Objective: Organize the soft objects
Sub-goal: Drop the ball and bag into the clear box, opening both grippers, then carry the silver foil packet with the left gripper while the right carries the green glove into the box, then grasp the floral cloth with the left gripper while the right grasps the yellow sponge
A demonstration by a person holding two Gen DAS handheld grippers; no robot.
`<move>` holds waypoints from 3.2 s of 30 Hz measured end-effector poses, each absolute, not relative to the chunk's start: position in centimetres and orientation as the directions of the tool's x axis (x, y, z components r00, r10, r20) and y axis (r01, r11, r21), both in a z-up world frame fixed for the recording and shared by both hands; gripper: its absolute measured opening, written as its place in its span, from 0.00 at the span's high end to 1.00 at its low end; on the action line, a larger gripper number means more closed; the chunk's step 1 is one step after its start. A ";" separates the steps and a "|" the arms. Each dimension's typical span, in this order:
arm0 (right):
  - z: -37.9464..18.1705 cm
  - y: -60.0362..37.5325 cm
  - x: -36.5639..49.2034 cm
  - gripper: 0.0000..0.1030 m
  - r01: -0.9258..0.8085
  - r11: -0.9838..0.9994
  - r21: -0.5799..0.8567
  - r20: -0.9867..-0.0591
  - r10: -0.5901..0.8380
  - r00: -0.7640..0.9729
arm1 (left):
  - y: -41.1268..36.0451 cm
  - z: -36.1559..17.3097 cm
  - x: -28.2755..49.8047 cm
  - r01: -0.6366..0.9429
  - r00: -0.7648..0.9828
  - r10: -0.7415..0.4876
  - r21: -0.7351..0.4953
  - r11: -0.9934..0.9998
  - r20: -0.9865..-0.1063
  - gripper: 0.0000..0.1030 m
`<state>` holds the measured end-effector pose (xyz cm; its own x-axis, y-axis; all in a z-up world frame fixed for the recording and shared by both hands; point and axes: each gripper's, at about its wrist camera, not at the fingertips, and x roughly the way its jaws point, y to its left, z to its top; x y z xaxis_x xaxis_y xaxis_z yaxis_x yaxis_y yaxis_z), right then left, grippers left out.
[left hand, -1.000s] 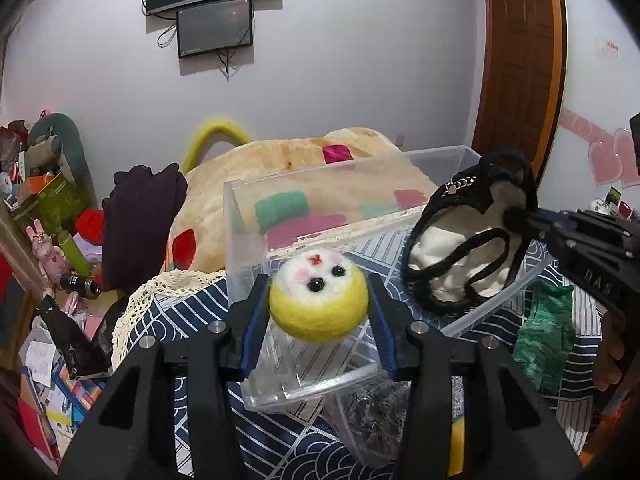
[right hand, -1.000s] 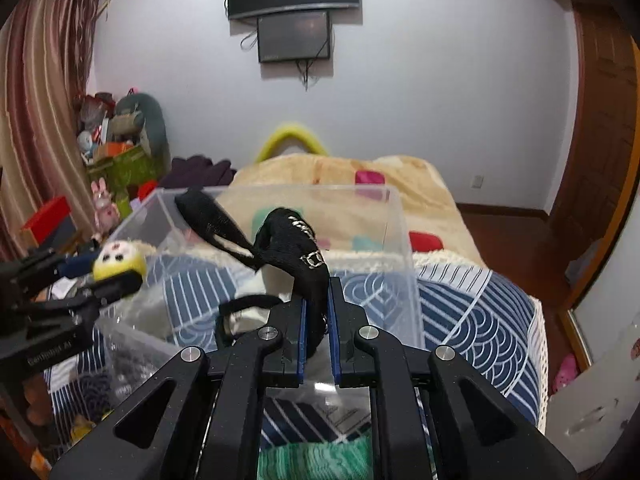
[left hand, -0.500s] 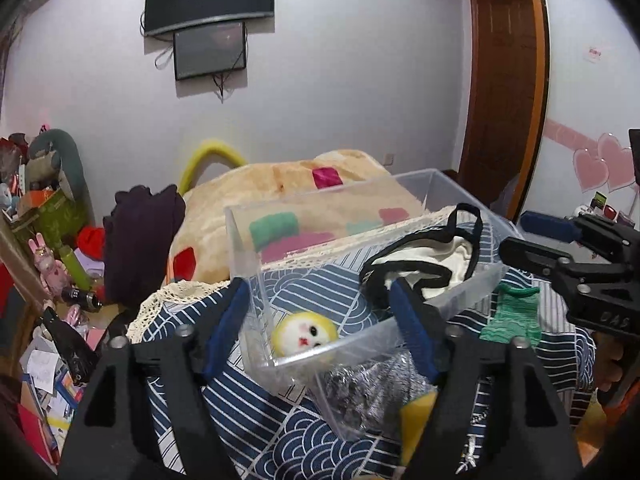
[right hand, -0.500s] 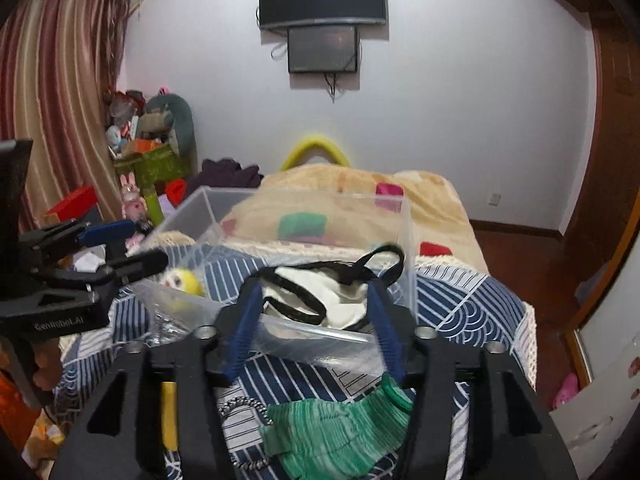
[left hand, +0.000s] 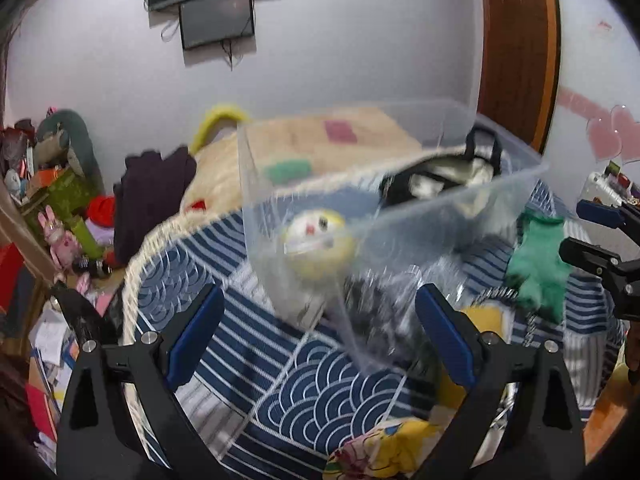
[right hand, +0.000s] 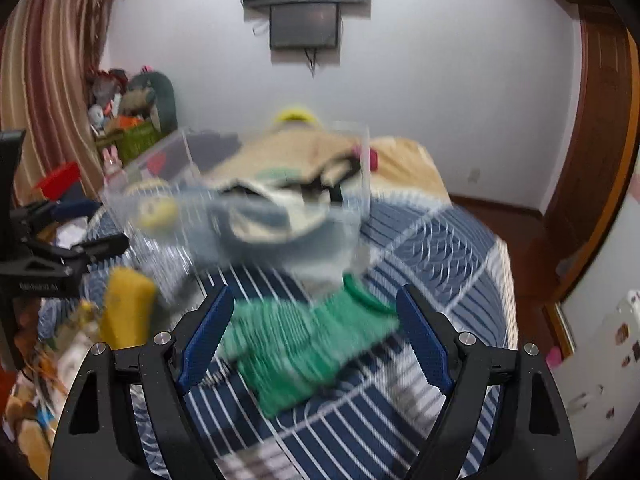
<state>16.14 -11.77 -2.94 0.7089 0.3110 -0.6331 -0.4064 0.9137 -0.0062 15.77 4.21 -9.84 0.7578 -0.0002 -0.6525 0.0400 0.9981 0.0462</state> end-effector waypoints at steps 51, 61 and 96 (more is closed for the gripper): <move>2.3 -9.2 17.4 0.88 -0.468 0.881 0.067 -0.417 0.451 0.789 | 5.0 -2.6 14.1 0.066 0.898 -0.078 -0.043 0.997 -0.433 0.80; 0.6 -6.3 20.5 0.88 -0.470 0.882 0.031 -0.479 0.426 0.767 | 5.2 -5.7 18.8 0.055 0.839 -0.080 -0.063 0.997 -0.538 0.80; 1.2 -8.0 15.4 0.40 -0.516 0.856 -0.016 -0.494 0.442 0.749 | 5.1 -5.6 12.3 0.039 0.838 -0.040 -0.014 0.999 -0.545 0.03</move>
